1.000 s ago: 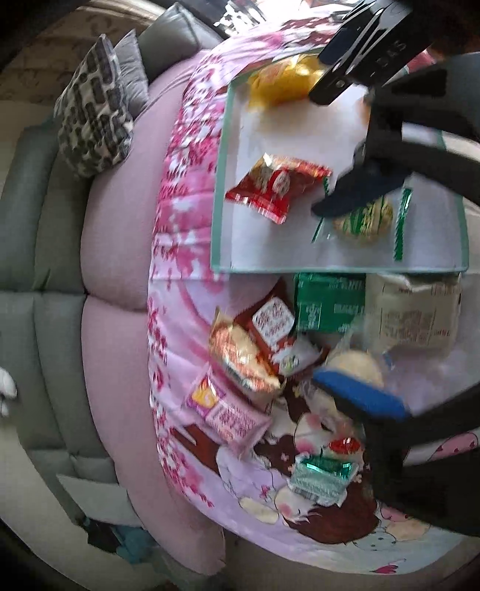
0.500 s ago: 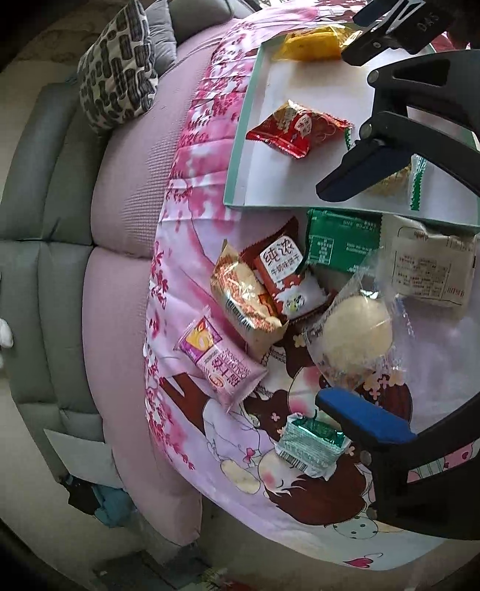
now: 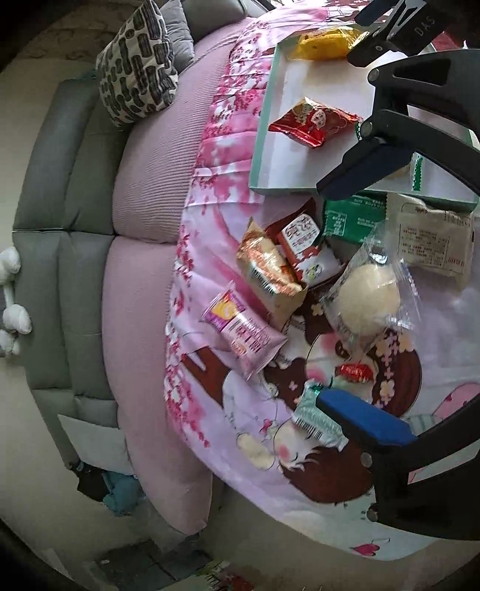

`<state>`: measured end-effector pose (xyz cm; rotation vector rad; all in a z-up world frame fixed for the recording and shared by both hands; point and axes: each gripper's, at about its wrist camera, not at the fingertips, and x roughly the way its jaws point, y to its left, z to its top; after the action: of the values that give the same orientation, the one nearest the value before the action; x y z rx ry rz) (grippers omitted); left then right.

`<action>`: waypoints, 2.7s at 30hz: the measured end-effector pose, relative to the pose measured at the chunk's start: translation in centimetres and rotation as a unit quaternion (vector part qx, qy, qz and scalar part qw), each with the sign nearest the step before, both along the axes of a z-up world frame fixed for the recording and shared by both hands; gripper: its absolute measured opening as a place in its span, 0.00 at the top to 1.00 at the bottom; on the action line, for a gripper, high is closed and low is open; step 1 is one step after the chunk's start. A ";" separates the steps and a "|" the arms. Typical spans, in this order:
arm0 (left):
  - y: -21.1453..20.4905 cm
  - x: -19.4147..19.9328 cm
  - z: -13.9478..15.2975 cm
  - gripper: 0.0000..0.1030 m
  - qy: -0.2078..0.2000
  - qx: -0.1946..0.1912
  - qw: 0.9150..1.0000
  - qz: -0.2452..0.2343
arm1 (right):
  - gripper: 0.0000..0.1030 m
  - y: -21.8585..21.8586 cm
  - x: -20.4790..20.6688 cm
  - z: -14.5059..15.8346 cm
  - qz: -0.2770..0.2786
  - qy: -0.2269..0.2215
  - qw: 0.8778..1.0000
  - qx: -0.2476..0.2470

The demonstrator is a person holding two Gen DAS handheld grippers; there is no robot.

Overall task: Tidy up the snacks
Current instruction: 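Move both open grippers back from the box toward the snack pile, then grasp the cream-coloured wrapped bread packet with the right gripper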

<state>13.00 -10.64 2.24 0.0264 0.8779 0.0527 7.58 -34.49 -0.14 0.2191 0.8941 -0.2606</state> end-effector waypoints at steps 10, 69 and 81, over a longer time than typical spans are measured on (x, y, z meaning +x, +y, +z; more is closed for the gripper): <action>2.4 -1.0 1.8 0.01 -0.012 0.065 0.996 0.054 | 0.00 1.5 -0.3 1.3 0.014 -0.034 0.999 0.006; 11.3 -0.4 -3.5 0.01 0.115 0.010 0.991 0.071 | 0.27 19.3 0.1 -2.7 0.257 0.066 0.964 0.035; 11.7 -0.3 -3.8 0.01 0.120 -0.003 0.990 0.077 | 0.27 20.1 0.5 -4.0 0.268 0.082 0.959 0.036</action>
<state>12.75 1.03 -1.56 -0.0421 1.1195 0.1934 8.03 -14.38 -4.14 0.0161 1.0930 0.2630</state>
